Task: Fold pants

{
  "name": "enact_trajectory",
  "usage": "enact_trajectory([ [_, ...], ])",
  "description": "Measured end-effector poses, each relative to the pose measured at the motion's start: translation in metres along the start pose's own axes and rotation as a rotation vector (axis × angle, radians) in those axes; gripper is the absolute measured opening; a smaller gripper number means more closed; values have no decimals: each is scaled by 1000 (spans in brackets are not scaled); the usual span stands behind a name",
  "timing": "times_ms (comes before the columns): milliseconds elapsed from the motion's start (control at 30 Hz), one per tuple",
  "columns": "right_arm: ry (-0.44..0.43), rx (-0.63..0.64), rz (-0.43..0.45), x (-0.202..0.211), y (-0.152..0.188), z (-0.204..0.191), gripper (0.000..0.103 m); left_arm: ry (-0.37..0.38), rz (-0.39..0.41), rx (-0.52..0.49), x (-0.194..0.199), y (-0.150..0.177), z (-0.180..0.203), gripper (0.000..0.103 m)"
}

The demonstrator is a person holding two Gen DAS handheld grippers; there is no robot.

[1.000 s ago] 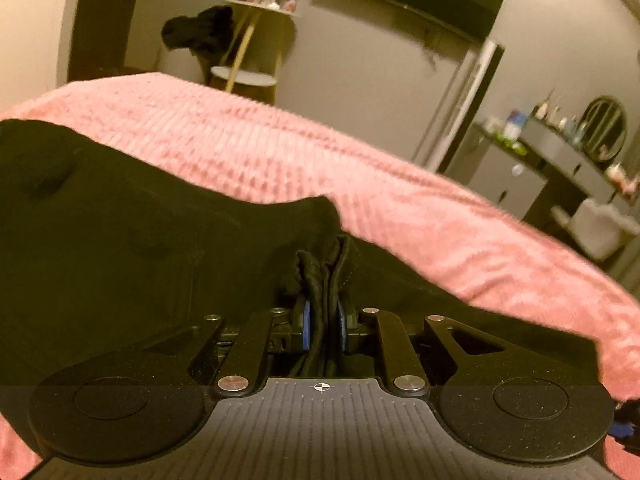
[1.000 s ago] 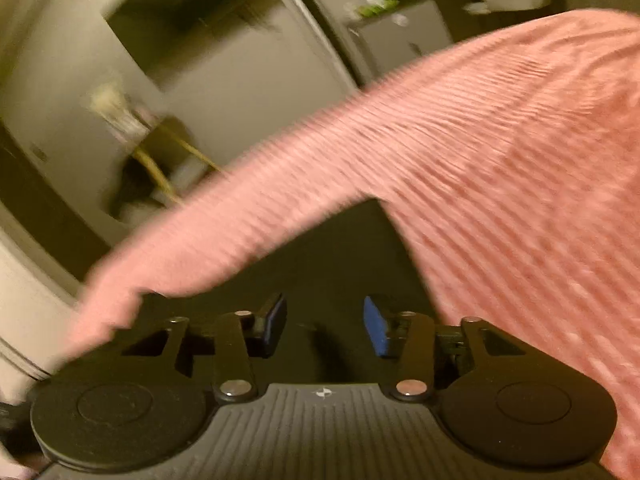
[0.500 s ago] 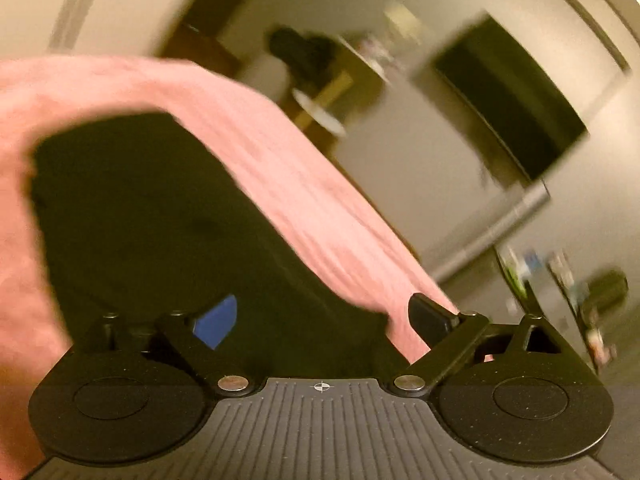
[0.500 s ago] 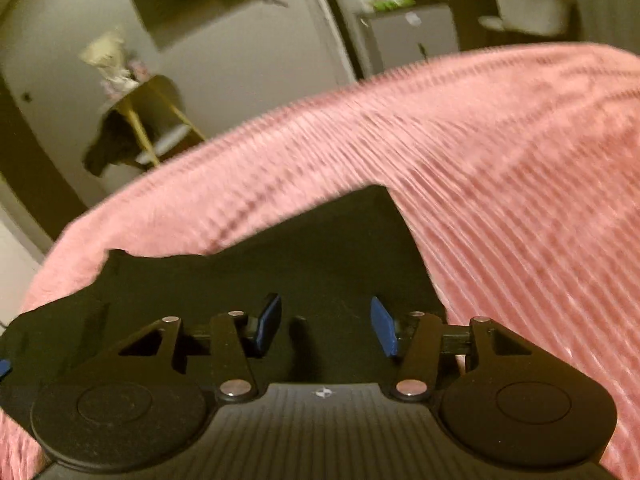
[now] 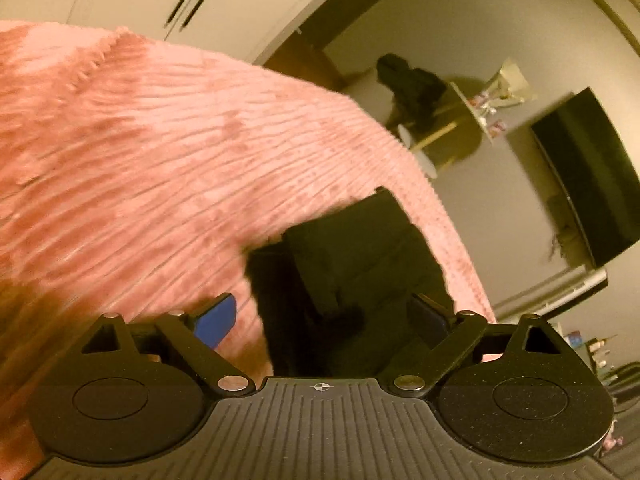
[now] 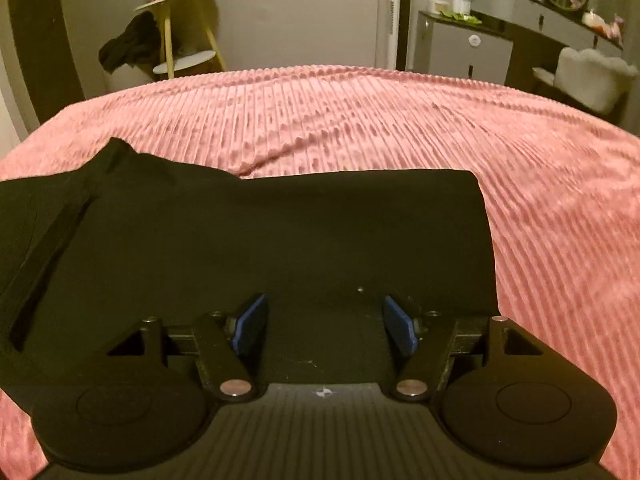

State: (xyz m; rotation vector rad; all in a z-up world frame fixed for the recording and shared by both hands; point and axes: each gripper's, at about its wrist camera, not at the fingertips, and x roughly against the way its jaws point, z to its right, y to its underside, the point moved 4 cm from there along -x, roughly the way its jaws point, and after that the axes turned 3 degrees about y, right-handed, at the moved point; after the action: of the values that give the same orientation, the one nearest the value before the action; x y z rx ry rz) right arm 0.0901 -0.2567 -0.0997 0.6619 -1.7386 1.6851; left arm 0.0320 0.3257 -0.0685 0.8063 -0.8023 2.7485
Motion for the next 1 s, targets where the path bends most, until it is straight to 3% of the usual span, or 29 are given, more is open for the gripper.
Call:
enact_trajectory([
  [133,11,9,3,0,-1,-3,69,19,-53,18,-26,0,-9,86],
  [300,3,-5,10,-1,-1,-1,73,10,-30,2,-40,0,-6,86],
  [333,2,-7,13,-1,-1,-1,73,-3,-21,-13,-40,0,-4,83],
  [433,-2,-19,23,-1,-2,0,73,-47,-8,-94,-39,-1,8,58],
  [500,-6,-35,34,1,-3,2,70,-27,9,-168,-29,-1,21,39],
  [567,-13,-61,44,2,-4,7,64,-3,38,-268,-16,-1,41,31],
  [667,-32,-113,50,3,-5,15,59,19,103,-467,7,9,89,29],
  [767,-46,-150,56,4,-6,20,56,96,163,-678,34,37,142,28],
  [1000,-86,-212,76,9,-7,30,55,243,152,-1097,56,131,224,28],
])
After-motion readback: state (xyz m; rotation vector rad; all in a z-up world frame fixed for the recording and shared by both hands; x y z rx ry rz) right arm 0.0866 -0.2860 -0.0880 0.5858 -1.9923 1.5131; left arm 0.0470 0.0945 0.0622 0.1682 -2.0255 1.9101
